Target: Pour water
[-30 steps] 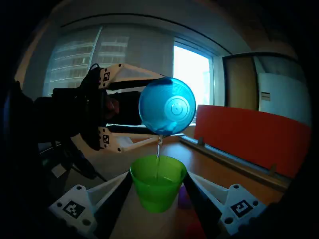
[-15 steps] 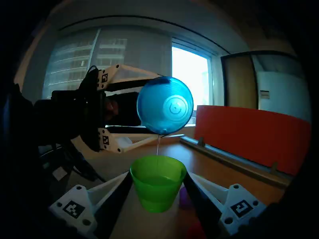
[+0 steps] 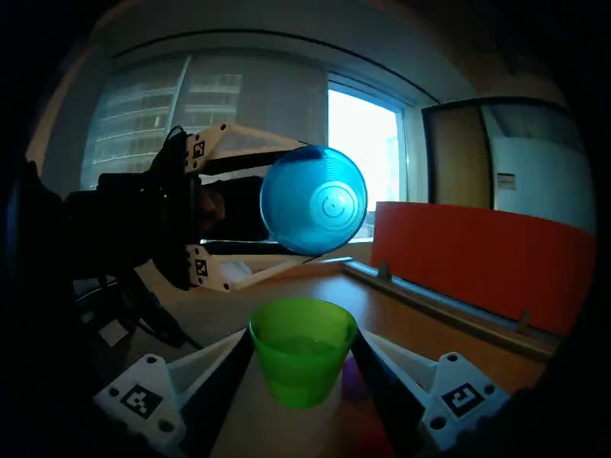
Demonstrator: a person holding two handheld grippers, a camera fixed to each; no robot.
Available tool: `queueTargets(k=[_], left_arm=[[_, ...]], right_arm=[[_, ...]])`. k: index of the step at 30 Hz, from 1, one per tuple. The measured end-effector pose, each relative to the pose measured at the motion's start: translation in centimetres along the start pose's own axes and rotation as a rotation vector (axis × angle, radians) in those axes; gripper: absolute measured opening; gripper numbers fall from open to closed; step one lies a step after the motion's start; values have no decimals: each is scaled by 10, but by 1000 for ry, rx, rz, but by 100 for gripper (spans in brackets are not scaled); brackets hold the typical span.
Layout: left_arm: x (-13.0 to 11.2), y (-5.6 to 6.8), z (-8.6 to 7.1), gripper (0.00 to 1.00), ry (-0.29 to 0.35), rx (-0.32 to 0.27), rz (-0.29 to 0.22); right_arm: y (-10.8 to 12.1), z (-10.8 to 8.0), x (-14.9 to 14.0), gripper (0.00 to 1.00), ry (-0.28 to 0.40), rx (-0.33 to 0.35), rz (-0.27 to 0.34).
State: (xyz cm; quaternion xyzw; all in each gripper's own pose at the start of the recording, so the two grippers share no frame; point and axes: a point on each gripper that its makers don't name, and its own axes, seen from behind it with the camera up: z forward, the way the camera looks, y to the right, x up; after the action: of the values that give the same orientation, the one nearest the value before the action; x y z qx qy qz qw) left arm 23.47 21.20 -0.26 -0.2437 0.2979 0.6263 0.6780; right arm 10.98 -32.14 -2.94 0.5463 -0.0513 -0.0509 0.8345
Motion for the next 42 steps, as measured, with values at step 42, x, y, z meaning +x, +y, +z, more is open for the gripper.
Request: queueTargets(k=[42], left_arm=[[-50,14,-10,84,-117,5,-863]], right_arm=[[0,-11,7,91,22,-20,-25]])
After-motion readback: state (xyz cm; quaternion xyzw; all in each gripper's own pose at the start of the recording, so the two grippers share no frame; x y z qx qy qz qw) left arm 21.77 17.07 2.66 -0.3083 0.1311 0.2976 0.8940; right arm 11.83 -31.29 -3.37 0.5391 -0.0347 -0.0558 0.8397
